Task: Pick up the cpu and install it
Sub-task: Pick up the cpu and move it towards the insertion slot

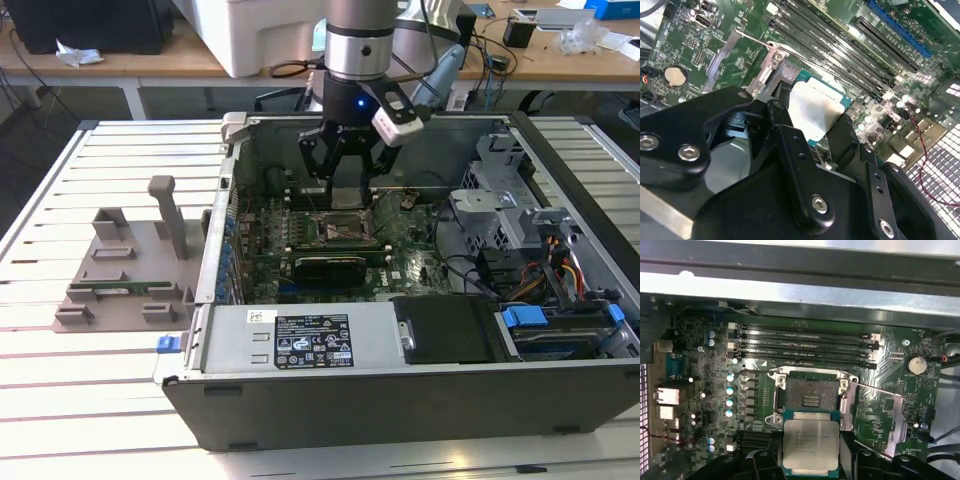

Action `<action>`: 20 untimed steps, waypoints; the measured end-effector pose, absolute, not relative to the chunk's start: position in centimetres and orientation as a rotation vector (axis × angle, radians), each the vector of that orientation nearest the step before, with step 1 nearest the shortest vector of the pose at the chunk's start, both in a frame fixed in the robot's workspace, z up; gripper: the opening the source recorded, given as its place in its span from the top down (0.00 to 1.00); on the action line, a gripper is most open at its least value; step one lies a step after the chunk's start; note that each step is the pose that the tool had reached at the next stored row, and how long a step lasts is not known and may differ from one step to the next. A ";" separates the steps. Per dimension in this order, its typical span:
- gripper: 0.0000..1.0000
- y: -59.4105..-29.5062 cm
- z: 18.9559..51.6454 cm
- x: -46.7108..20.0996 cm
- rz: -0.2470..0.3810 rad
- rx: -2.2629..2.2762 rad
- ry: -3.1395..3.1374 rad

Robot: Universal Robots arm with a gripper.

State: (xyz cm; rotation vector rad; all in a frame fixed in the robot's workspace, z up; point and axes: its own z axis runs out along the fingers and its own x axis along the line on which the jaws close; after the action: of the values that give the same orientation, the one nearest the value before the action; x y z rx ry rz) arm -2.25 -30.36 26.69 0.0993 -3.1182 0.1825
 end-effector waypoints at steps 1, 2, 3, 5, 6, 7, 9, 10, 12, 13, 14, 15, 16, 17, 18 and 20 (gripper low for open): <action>0.46 -30.4 26.7 -2.2 0.159 0.100 -3.120; 0.46 -30.4 26.7 -2.2 0.146 0.100 -3.121; 0.46 -30.4 26.6 -2.2 0.131 0.100 -3.122; 0.46 -30.6 26.6 -2.2 0.096 0.100 -3.124; 0.46 -30.9 26.5 -2.2 0.087 0.100 -3.124; 0.46 -31.0 26.5 -2.2 0.085 0.100 -3.124; 0.46 -31.1 26.4 -2.1 0.072 0.100 -3.125; 0.46 -31.2 26.4 -2.1 0.063 0.100 -3.125; 0.46 -31.2 26.4 -2.1 0.063 0.100 -3.125; 0.46 -31.2 26.4 -2.1 0.063 0.100 -3.125; 0.46 -31.2 26.4 -2.0 0.063 0.100 -3.125; 0.46 -31.2 26.4 -2.0 0.063 0.100 -3.125; 0.46 -31.2 26.4 -2.0 0.063 0.100 -3.125; 0.46 -31.2 26.4 -2.0 0.063 0.100 -3.125; 0.46 -31.2 26.4 -2.0 0.063 0.100 -3.125; 0.46 -31.2 26.4 -2.0 0.063 0.100 -3.125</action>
State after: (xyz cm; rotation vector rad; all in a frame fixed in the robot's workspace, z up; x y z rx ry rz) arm -2.03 -31.19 26.41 0.1003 -3.1252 0.0628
